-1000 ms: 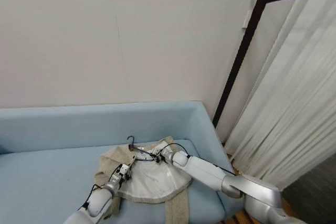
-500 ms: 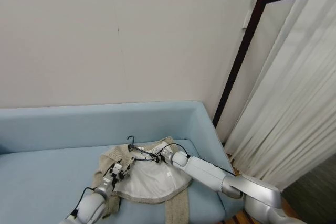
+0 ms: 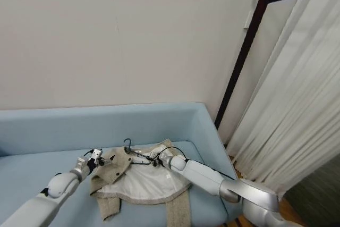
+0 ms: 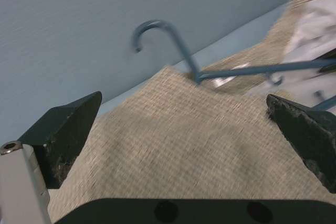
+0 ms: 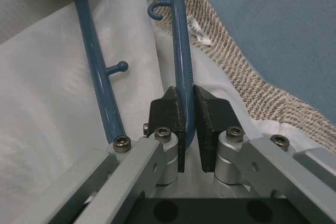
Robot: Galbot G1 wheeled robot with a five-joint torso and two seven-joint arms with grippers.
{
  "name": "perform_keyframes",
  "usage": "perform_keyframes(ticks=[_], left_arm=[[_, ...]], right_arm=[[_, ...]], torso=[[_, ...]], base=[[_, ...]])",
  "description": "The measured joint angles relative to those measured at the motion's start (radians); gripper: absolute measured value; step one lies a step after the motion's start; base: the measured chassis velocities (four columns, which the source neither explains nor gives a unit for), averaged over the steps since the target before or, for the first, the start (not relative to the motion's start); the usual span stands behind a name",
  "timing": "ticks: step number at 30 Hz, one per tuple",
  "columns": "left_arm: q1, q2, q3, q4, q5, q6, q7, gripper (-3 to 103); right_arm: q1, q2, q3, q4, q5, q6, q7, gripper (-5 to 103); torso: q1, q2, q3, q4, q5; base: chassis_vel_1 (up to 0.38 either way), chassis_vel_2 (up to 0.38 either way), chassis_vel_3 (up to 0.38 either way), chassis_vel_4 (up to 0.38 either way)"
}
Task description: Pick up the clothes from the sofa and hang them on the clothes hanger.
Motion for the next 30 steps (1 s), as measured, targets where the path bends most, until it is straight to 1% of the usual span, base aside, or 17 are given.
perform_keyframes(ticks=[1, 3, 5, 6, 9, 10, 11, 14, 15, 16, 19, 20, 21, 22, 24, 27, 30], left_arm=[[-0.046, -0.001, 0.034, 0.034, -0.006, -0.001, 0.033, 100], [-0.148, -0.017, 0.129, 0.118, -0.024, -0.002, 0.081, 100], [-0.178, -0.023, 0.158, 0.144, -0.03, -0.002, 0.089, 100], [-0.217, -0.031, 0.195, 0.181, -0.033, -0.002, 0.1, 100], [-0.321, -0.05, 0.28, 0.296, -0.017, -0.002, 0.185, 100], [-0.342, -0.053, 0.294, 0.324, -0.011, -0.002, 0.217, 100], [-0.342, -0.053, 0.294, 0.324, -0.011, -0.002, 0.217, 100], [-0.388, -0.057, 0.319, 0.388, -0.002, -0.002, 0.301, 100], [-0.415, -0.059, 0.326, 0.427, 0.006, -0.002, 0.365, 100], [-0.415, -0.059, 0.326, 0.427, 0.006, -0.002, 0.365, 100], [-0.489, -0.091, 0.345, 0.543, 0.062, -0.016, 0.506, 100], [-0.514, -0.109, 0.348, 0.582, 0.087, -0.029, 0.537, 100], [-0.514, -0.109, 0.348, 0.582, 0.087, -0.029, 0.537, 100], [-0.539, -0.127, 0.351, 0.616, 0.108, -0.046, 0.555, 100], [-0.579, -0.153, 0.364, 0.661, 0.132, -0.066, 0.562, 100], [-0.611, -0.173, 0.376, 0.693, 0.152, -0.071, 0.565, 100], [-0.644, -0.2, 0.386, 0.74, 0.203, -0.076, 0.565, 100]], right_arm=[[-0.002, -0.004, 0.004, 0.0, -0.004, 0.015, -0.007, 6], [-0.009, -0.019, 0.012, 0.001, -0.029, 0.052, -0.019, 6], [-0.013, -0.024, 0.014, 0.0, -0.04, 0.062, -0.022, 6], [-0.018, -0.03, 0.017, 0.0, -0.053, 0.074, -0.025, 6], [-0.037, -0.039, 0.026, -0.001, -0.069, 0.09, -0.028, 6], [-0.041, -0.038, 0.029, -0.005, -0.072, 0.096, -0.028, 6], [-0.041, -0.038, 0.029, -0.005, -0.072, 0.096, -0.028, 6], [-0.043, -0.032, 0.032, -0.018, -0.084, 0.108, -0.028, 6], [-0.041, -0.024, 0.032, -0.031, -0.091, 0.116, -0.029, 6], [-0.041, -0.024, 0.032, -0.031, -0.091, 0.116, -0.029, 6], [-0.036, -0.013, 0.037, -0.049, -0.11, 0.135, -0.033, 6], [-0.036, -0.012, 0.039, -0.05, -0.113, 0.14, -0.033, 6], [-0.036, -0.012, 0.039, -0.05, -0.113, 0.14, -0.033, 6], [-0.036, -0.01, 0.04, -0.051, -0.116, 0.146, -0.033, 6], [-0.037, -0.004, 0.042, -0.057, -0.131, 0.163, -0.033, 6], [-0.039, 0.006, 0.049, -0.072, -0.155, 0.179, -0.033, 6], [-0.038, 0.013, 0.054, -0.09, -0.177, 0.193, -0.032, 6]], torso=[[0.0, 0.0, 0.0, -0.0008, 0.0003], [0.0, 0.0, 0.0, -0.0006, 0.0004], [0.0, 0.0, 0.0, -0.0008, -0.0003], [0.0, 0.0, 0.0, -0.0009, -0.0002], [0.0, 0.0, 0.0, -0.0004, 0.0002], [0.0, 0.0, 0.0, -0.0002, 0.0002], [0.0, 0.0, 0.0, -0.0002, 0.0002], [0.0, 0.0, 0.0, 0.0003, 0.0], [0.0, 0.0, 0.0, 0.0, 0.0003], [0.0, 0.0, 0.0, 0.0, 0.0003], [0.0, 0.0, 0.0, 0.0006, 0.0001], [0.0, 0.0, 0.0, 0.0001, 0.0001], [0.0, 0.0, 0.0, 0.0001, 0.0001], [0.0, 0.0, 0.0, 0.0001, 0.0001], [0.0, 0.0, 0.0, -0.0005, 0.0], [0.0, 0.0, 0.0, -0.0007, 0.0003], [0.0, 0.0, 0.0, -0.0003, 0.0003]], base=[[0.0, 0.0, 0.0, 0.0], [0.0, 0.0, 0.0, 0.0], [0.0, 0.0, 0.0, 0.0], [0.0, 0.0, 0.0, 0.0], [0.0, 0.0, 0.0, 0.0], [0.0, 0.0, 0.0, 0.0], [0.0, 0.0, 0.0, 0.0], [0.0, 0.0, 0.0, 0.0], [0.0, 0.0, 0.0, 0.0], [0.0, 0.0, 0.0, 0.0], [0.0, 0.0, 0.0, 0.0], [0.0, 0.0, 0.0, 0.0], [0.0, 0.0, 0.0, 0.0], [0.0, 0.0, 0.0, 0.0], [0.0, 0.0, 0.0, 0.0], [0.0, 0.0, 0.0, 0.0], [0.0, 0.0, 0.0, 0.0]])
